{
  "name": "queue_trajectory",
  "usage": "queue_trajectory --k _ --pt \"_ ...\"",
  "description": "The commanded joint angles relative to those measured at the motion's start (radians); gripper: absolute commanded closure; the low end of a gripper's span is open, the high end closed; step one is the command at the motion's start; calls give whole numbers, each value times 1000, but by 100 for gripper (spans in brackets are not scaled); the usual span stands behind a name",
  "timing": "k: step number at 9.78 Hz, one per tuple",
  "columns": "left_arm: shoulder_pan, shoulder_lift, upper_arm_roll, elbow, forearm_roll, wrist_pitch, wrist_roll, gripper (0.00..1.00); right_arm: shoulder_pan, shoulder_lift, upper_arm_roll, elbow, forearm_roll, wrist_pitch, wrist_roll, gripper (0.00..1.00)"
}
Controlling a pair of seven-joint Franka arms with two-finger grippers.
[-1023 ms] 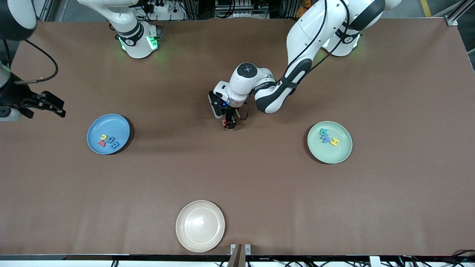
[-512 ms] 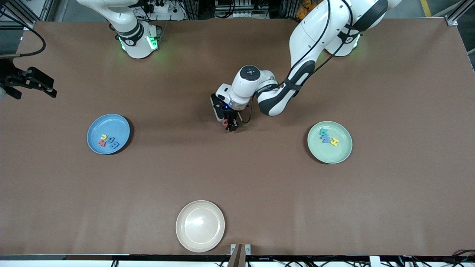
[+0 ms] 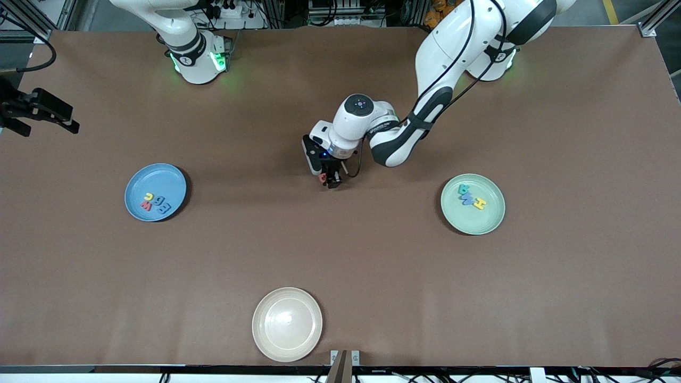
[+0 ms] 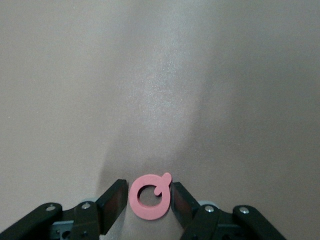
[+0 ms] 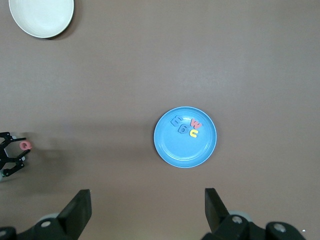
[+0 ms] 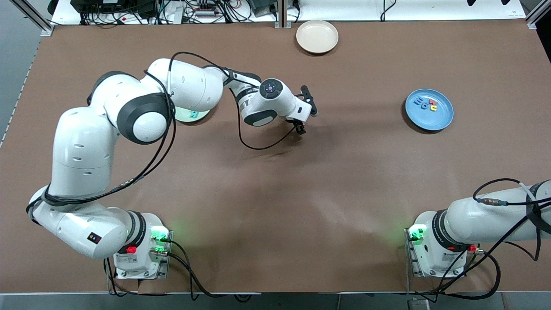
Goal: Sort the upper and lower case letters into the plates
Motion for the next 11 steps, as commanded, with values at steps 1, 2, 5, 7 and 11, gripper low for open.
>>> queue_trajectory --k 1,2,5,7,11 --pt "-15 10 2 -8 33 4 -18 62 18 3 -11 21 -3 -22 8 0" --pt "-15 9 0 -8 33 2 -18 75 30 2 -13 21 -30 -22 16 0" --pt "-11 4 0 -8 33 2 -36 85 38 -3 -13 21 -44 -23 19 0" --pt "5 -3 0 -14 33 1 -35 85 37 -3 -15 21 -46 -30 19 0" --pt "99 -51 -61 -49 33 -57 -27 91 35 0 -10 27 -70 -23 19 0"
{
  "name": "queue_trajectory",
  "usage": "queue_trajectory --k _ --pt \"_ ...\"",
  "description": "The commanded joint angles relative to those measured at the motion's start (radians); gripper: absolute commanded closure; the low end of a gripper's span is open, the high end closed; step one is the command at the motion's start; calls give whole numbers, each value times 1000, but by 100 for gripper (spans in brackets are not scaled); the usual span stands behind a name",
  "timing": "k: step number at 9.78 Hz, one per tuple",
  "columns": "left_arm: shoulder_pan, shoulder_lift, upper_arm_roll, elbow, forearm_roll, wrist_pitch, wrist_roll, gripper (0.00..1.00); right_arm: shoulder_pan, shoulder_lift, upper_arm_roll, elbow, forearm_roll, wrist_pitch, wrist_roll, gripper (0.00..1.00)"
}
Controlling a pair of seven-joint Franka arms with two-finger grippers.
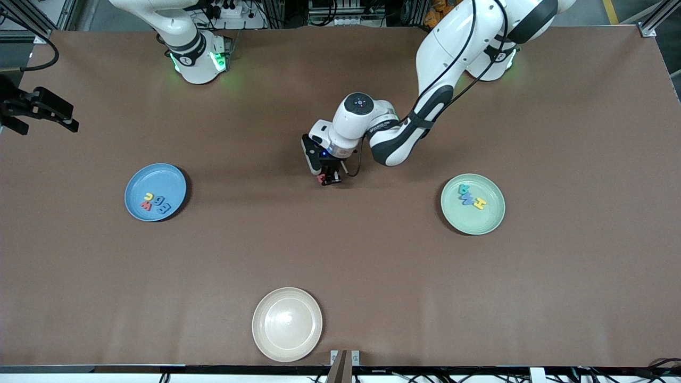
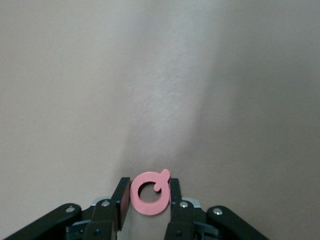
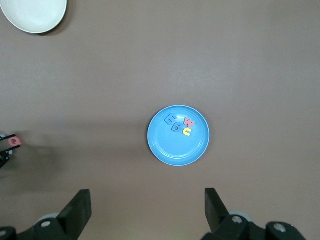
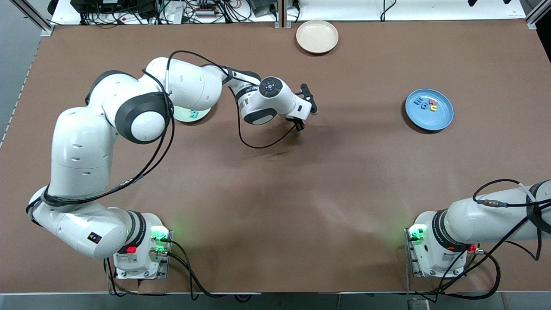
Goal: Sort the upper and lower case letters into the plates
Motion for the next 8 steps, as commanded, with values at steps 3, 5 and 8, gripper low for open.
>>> queue_trajectory --k 3,5,8 --pt "247 -92 -198 -68 33 -210 -14 91 12 11 -2 21 -27 11 18 0" --pt "493 -135 -374 -139 33 -321 -11 91 12 12 -2 21 -27 17 17 0" --pt "886 -164 -635 -178 33 -659 102 91 6 31 -3 35 -26 25 18 0"
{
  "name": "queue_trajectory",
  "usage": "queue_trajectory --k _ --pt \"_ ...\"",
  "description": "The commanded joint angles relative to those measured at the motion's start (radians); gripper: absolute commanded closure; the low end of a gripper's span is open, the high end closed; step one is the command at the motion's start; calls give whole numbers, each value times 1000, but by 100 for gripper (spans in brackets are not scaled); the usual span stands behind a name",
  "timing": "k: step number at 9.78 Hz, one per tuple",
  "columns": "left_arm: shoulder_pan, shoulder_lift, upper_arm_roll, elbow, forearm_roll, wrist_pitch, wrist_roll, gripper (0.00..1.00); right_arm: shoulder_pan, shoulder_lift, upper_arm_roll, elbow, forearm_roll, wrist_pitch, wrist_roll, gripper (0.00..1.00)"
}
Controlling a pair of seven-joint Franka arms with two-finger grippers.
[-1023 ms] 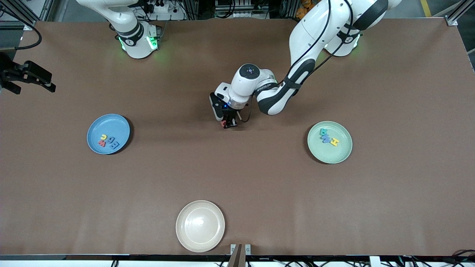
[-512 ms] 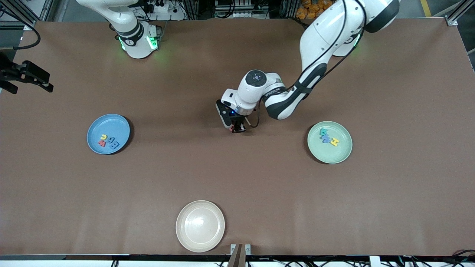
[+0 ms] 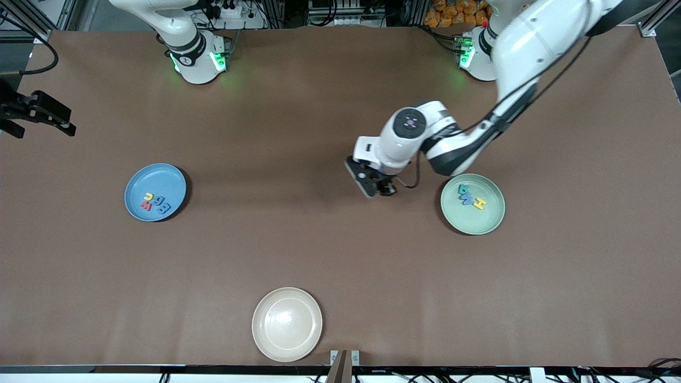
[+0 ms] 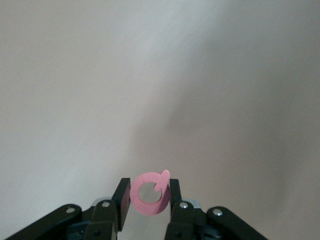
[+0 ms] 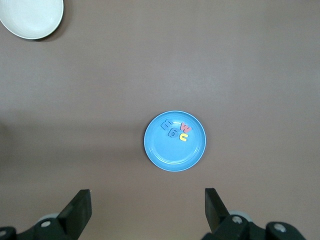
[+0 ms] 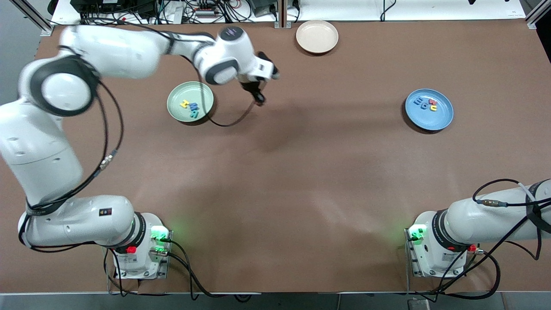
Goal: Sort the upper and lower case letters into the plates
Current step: 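Carry the Q to the green plate and release it with the left gripper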
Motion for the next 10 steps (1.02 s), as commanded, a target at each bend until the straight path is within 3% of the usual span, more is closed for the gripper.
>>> queue_trajectory --k 1,2,4,6,7,8,9,10 --pt "305 -35 -156 -93 29 -105 129 91 3 20 -2 40 -18 -4 16 0" --pt "428 -32 -185 -130 29 -105 212 92 5 20 -2 43 -19 -4 14 0" --pt "553 -26 -184 -167 53 -101 300 91 16 20 -2 43 -19 -4 14 0" --pt "583 -18 -140 -186 93 -101 307 90 33 23 1 43 -73 -4 16 0" --pt "593 -20 -132 -201 94 -104 307 87 31 23 1 42 -58 -4 17 0" --pt "598 -23 -130 -212 94 -107 295 51 31 23 1 43 -45 -3 17 0" --pt "600 -27 -130 -197 94 -125 316 1 28 23 -1 43 -44 5 17 0" --pt "600 -38 -130 -166 94 -151 316 0 28 24 -1 39 -44 28 17 0"
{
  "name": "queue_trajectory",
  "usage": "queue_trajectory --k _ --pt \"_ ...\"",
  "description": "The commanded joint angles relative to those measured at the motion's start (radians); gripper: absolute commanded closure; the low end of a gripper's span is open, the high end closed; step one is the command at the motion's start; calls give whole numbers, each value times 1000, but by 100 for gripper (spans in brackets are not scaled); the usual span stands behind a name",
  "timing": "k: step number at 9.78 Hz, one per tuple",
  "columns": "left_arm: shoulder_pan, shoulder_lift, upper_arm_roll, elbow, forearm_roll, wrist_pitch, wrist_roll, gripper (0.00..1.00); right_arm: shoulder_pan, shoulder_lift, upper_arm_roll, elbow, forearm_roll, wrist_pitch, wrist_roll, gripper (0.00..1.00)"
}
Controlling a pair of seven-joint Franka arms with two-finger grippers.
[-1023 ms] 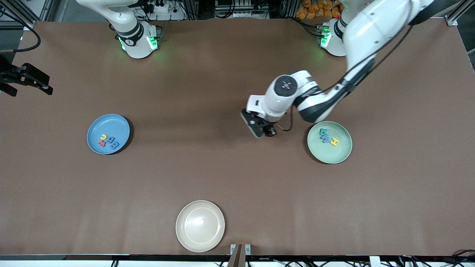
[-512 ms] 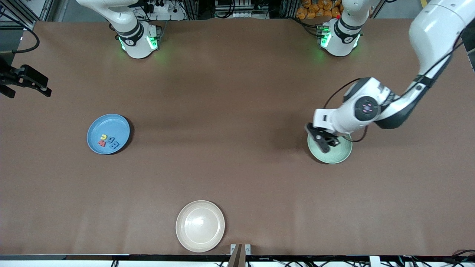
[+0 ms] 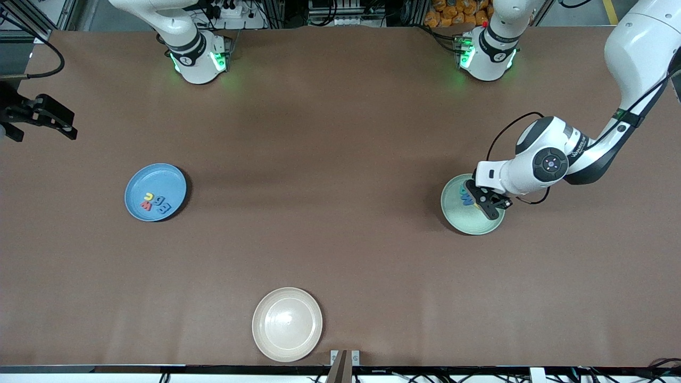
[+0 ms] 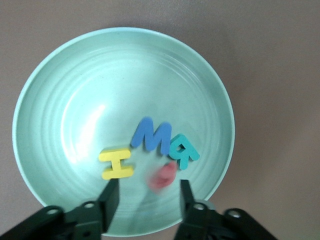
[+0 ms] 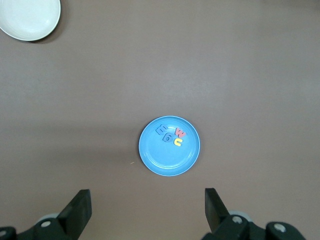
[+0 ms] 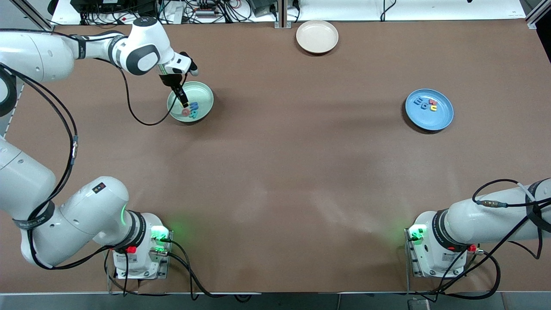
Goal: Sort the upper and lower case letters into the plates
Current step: 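Carry the Q to the green plate and release it with the left gripper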
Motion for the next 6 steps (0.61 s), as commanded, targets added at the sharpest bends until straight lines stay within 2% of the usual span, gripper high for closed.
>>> queue_trajectory --k 1,3,6 --pt "11 -30 -12 50 23 -58 -4 0 6 17 -2 23 -5 18 15 0" --pt "10 -43 -30 120 0 -115 -43 0 6 15 -2 23 -5 17 15 0" --pt "4 -45 -73 339 -12 -300 -210 0 6 3 0 10 -5 1 9 0"
